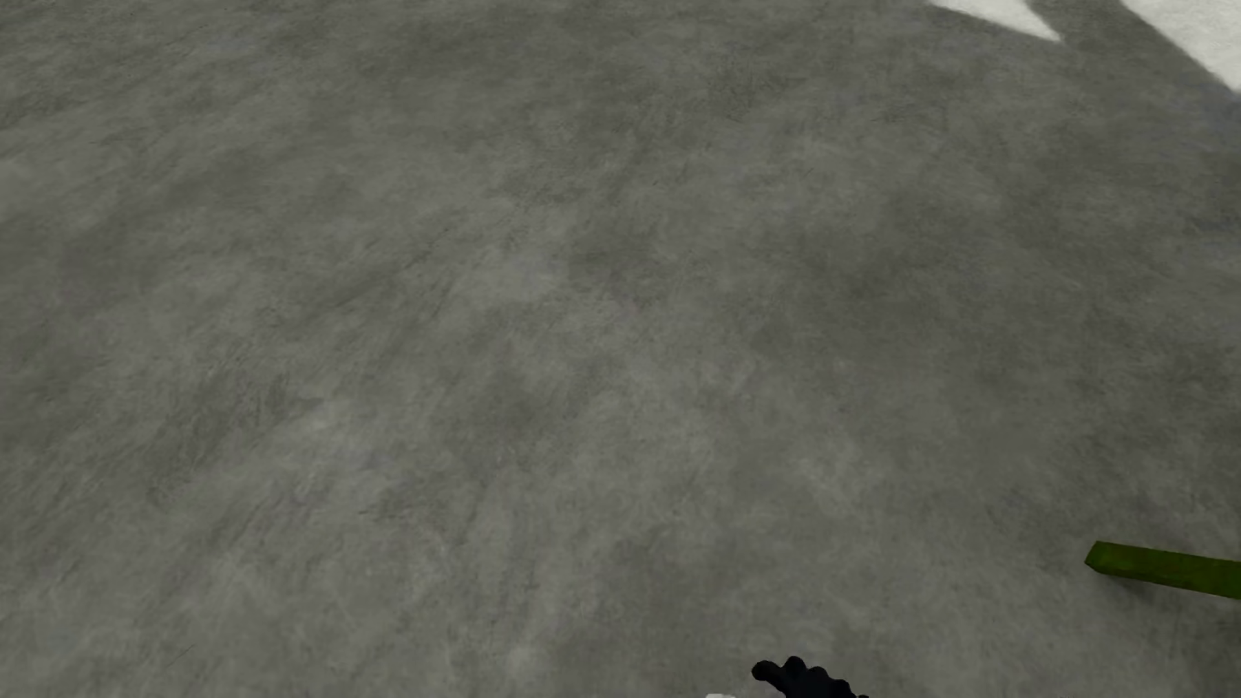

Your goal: Circle the dark pink desk

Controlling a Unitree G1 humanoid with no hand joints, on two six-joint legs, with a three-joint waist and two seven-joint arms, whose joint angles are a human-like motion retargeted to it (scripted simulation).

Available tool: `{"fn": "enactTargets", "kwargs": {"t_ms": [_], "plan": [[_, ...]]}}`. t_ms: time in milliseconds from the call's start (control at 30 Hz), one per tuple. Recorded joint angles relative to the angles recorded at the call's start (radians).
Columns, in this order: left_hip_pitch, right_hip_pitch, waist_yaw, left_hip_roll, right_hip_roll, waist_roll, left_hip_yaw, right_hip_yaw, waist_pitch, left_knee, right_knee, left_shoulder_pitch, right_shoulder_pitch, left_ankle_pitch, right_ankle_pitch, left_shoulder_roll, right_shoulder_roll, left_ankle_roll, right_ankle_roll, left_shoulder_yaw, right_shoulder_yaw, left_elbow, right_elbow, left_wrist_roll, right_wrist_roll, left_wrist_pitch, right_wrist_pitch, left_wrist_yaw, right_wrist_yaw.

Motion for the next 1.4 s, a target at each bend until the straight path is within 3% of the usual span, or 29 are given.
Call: {"fn": "enactTargets", "kwargs": {"t_ms": [67, 100, 167, 200, 267, 300, 333, 400, 467, 533, 600, 633, 700, 733, 767, 800, 833, 867, 900, 933, 967, 1000, 1033, 1067, 1167, 1233, 1300, 1367, 1400], "plan": [[0.123, -0.164, -0.036, -0.002, -0.032, -0.006, 0.035, -0.041, -0.007, -0.081, -0.16, -0.105, 0.065, -0.045, -0.019, 0.039, -0.006, -0.014, -0.026, -0.049, -0.139, -0.069, 0.144, -0.001, 0.103, -0.04, 0.081, 0.065, 0.048], [0.177, -0.221, -0.052, -0.006, -0.05, -0.007, 0.05, -0.07, -0.01, -0.119, -0.306, -0.16, 0.108, -0.071, -0.029, 0.065, -0.04, -0.023, -0.034, -0.068, -0.139, -0.107, 0.169, -0.027, 0.09, -0.071, 0.082, 0.078, 0.082], [0.305, -0.239, -0.081, -0.011, -0.055, -0.011, 0.092, -0.175, -0.014, -0.217, -0.768, -0.226, 0.203, -0.113, 0.005, 0.111, -0.138, -0.048, -0.031, -0.067, -0.09, -0.217, 0.17, -0.126, 0.01, -0.127, -0.026, 0.088, 0.133], [0.372, -0.218, -0.093, -0.011, -0.007, -0.013, 0.117, -0.182, -0.014, -0.262, -1.049, -0.233, 0.24, -0.135, 0.001, 0.128, -0.174, -0.065, -0.015, -0.048, -0.092, -0.284, 0.165, -0.184, -0.015, -0.142, -0.069, 0.098, 0.146], [0.475, -0.234, -0.107, -0.004, 0.048, -0.014, 0.179, -0.21, -0.01, -0.256, -1.218, -0.212, 0.284, -0.187, -0.055, 0.142, -0.203, -0.1, -0.009, 0.0, -0.154, -0.396, 0.157, -0.272, -0.021, -0.167, -0.067, 0.14, 0.176], [0.52, -0.228, -0.107, 0.002, 0.061, -0.011, 0.21, -0.251, -0.008, -0.208, -1.153, -0.18, 0.287, -0.183, -0.011, 0.139, -0.203, -0.113, -0.035, 0.034, -0.18, -0.429, 0.156, -0.299, -0.029, -0.169, -0.048, 0.154, 0.179], [0.552, -0.231, -0.111, 0.018, 0.082, -0.002, 0.222, -0.252, -0.005, -0.161, -1.069, -0.143, 0.282, -0.128, 0.002, 0.135, -0.184, -0.114, -0.155, 0.054, -0.202, -0.441, 0.152, -0.299, -0.039, -0.153, -0.022, 0.148, 0.174], [0.511, -0.19, -0.114, 0.096, 0.096, 0.024, 0.218, -0.278, 0.0, 0.117, -0.962, -0.094, 0.282, 0.083, 0.099, 0.122, -0.11, -0.057, -0.271, 0.031, -0.25, -0.382, 0.119, -0.228, -0.035, -0.088, -0.006, 0.079, 0.112], [0.33, -0.137, -0.095, 0.208, 0.163, 0.061, 0.147, -0.248, 0.01, 0.541, -0.872, -0.057, 0.234, 0.259, -0.012, 0.109, -0.022, 0.03, -0.273, -0.033, -0.264, -0.25, 0.111, -0.098, -0.015, -0.026, 0.001, -0.022, 0.014], [0.081, -0.02, -0.069, 0.177, 0.246, 0.08, -0.01, -0.182, 0.017, 0.809, -0.91, -0.019, 0.124, 0.164, -0.081, 0.074, 0.035, 0.069, -0.266, -0.09, -0.209, -0.117, 0.129, 0.006, -0.048, -0.006, -0.001, -0.107, -0.065], [-0.128, 0.103, -0.044, 0.176, 0.306, 0.081, -0.081, -0.091, 0.012, 0.857, -0.973, 0.06, 0.0, 0.159, -0.126, 0.019, 0.093, 0.065, -0.253, -0.091, -0.148, -0.072, 0.111, 0.027, -0.034, -0.022, -0.071, -0.143, -0.091], [-0.209, 0.159, -0.027, 0.186, 0.327, 0.08, -0.095, -0.041, 0.008, 0.803, -0.996, 0.102, -0.042, 0.152, -0.151, -0.003, 0.11, 0.081, -0.247, -0.083, -0.094, -0.075, 0.058, 0.017, -0.01, -0.042, -0.14, -0.154, -0.083], [-0.313, 0.256, 0.009, 0.215, 0.358, 0.085, -0.071, 0.056, 0.002, 0.547, -1.013, 0.17, -0.091, 0.147, -0.216, -0.035, 0.106, 0.108, -0.235, -0.069, 0.057, -0.094, -0.148, -0.015, 0.098, -0.087, -0.345, -0.148, -0.064], [-0.325, 0.303, 0.023, 0.218, 0.365, 0.091, -0.023, 0.095, 0.001, 0.336, -1.017, 0.196, -0.099, 0.16, -0.254, -0.05, 0.092, 0.119, -0.228, -0.065, 0.131, -0.098, -0.294, -0.029, 0.188, -0.101, -0.432, -0.137, -0.06], [-0.315, 0.351, 0.032, 0.18, 0.367, 0.096, 0.003, 0.127, -0.001, 0.073, -1.031, 0.214, -0.102, 0.167, -0.285, -0.057, 0.079, 0.076, -0.223, -0.069, 0.199, -0.096, -0.453, -0.029, 0.313, -0.107, -0.51, -0.125, -0.06], [-0.291, 0.405, 0.037, 0.108, 0.36, 0.098, -0.009, 0.148, -0.003, -0.198, -1.053, 0.227, -0.103, 0.169, -0.314, -0.062, 0.07, 0.045, -0.218, -0.077, 0.27, -0.089, -0.608, -0.027, 0.489, -0.107, -0.563, -0.129, -0.055], [-0.279, 0.455, 0.036, 0.05, 0.35, 0.098, -0.003, 0.153, -0.003, -0.366, -1.057, 0.234, -0.121, 0.151, -0.34, -0.057, 0.056, -0.031, -0.213, -0.093, 0.342, -0.081, -0.756, -0.011, 0.664, -0.106, -0.592, -0.135, -0.057], [-0.278, 0.49, 0.034, 0.011, 0.338, 0.096, 0.025, 0.144, -0.003, -0.391, -1.025, 0.234, -0.149, 0.136, -0.354, -0.048, 0.04, -0.044, -0.201, -0.109, 0.4, -0.071, -0.889, 0.013, 0.808, -0.103, -0.603, -0.144, -0.064], [-0.279, 0.523, 0.034, -0.023, 0.325, 0.09, -0.002, 0.132, -0.002, -0.32, -0.969, 0.229, -0.187, 0.187, -0.331, -0.047, 0.027, 0.019, -0.19, -0.107, 0.444, -0.064, -1.001, 0.026, 0.916, -0.093, -0.598, -0.148, -0.059], [-0.277, 0.55, 0.038, -0.058, 0.309, 0.081, -0.058, 0.126, -0.001, -0.245, -0.913, 0.224, -0.227, 0.273, -0.275, -0.052, 0.016, 0.081, -0.177, -0.093, 0.47, -0.063, -1.085, 0.038, 0.989, -0.073, -0.577, -0.13, -0.051], [-0.257, 0.544, 0.041, -0.053, 0.288, 0.069, -0.046, 0.114, 0.0, -0.159, -0.789, 0.223, -0.267, 0.332, -0.173, -0.066, 0.01, 0.103, -0.161, -0.07, 0.489, -0.069, -1.143, 0.039, 1.04, -0.054, -0.551, -0.098, -0.045], [-0.262, 0.482, 0.046, -0.036, 0.259, 0.056, -0.018, 0.103, 0.004, -0.032, -0.579, 0.224, -0.309, 0.255, -0.067, -0.082, 0.007, 0.112, -0.084, -0.041, 0.504, -0.082, -1.178, 0.026, 1.075, -0.042, -0.529, -0.059, -0.049], [-0.242, 0.393, 0.052, -0.017, 0.218, 0.042, 0.006, 0.086, 0.007, 0.059, -0.348, 0.221, -0.338, 0.16, 0.054, -0.093, 0.011, 0.107, 0.055, -0.013, 0.523, -0.097, -1.197, -0.001, 1.113, -0.042, -0.514, -0.022, -0.06], [-0.193, 0.297, 0.054, -0.01, 0.156, 0.029, 0.033, 0.064, 0.009, 0.091, -0.165, 0.208, -0.359, 0.09, 0.133, -0.095, 0.011, 0.1, 0.065, 0.006, 0.541, -0.105, -1.211, -0.027, 1.152, -0.038, -0.502, 0.0, -0.072], [0.009, 0.034, 0.028, -0.046, -0.035, -0.001, 0.052, -0.036, 0.01, 0.017, 0.019, 0.102, -0.345, -0.011, 0.033, -0.042, -0.012, 0.08, -0.016, 0.0, 0.549, -0.105, -1.247, -0.049, 1.153, -0.027, -0.509, 0.005, -0.097], [0.131, -0.097, -0.002, -0.083, -0.095, -0.01, 0.027, -0.102, 0.006, -0.056, -0.123, 0.01, -0.306, -0.058, 0.019, 0.002, -0.033, 0.067, -0.033, -0.042, 0.533, -0.117, -1.278, -0.037, 1.131, -0.039, -0.514, 0.002, -0.086], [0.249, -0.169, -0.027, -0.107, -0.097, -0.016, 0.006, -0.147, 0.004, -0.12, -0.445, -0.08, -0.281, -0.112, 0.004, 0.045, -0.045, 0.052, -0.04, -0.088, 0.512, -0.141, -1.3, -0.051, 1.101, -0.067, -0.513, -0.003, -0.063], [0.366, -0.144, -0.043, -0.114, -0.033, -0.022, -0.002, -0.149, 0.002, -0.187, -0.981, -0.145, -0.247, -0.163, 0.065, 0.082, -0.039, 0.028, -0.028, -0.109, 0.474, -0.194, -1.295, -0.075, 1.05, -0.083, -0.512, 0.007, -0.048], [0.425, -0.146, -0.05, -0.115, 0.002, -0.021, -0.006, -0.1, 0.004, -0.217, -1.171, -0.162, -0.221, -0.181, 0.022, 0.085, -0.039, 0.018, -0.02, -0.106, 0.444, -0.229, -1.283, -0.09, 0.987, -0.084, -0.506, 0.024, -0.062]]}}
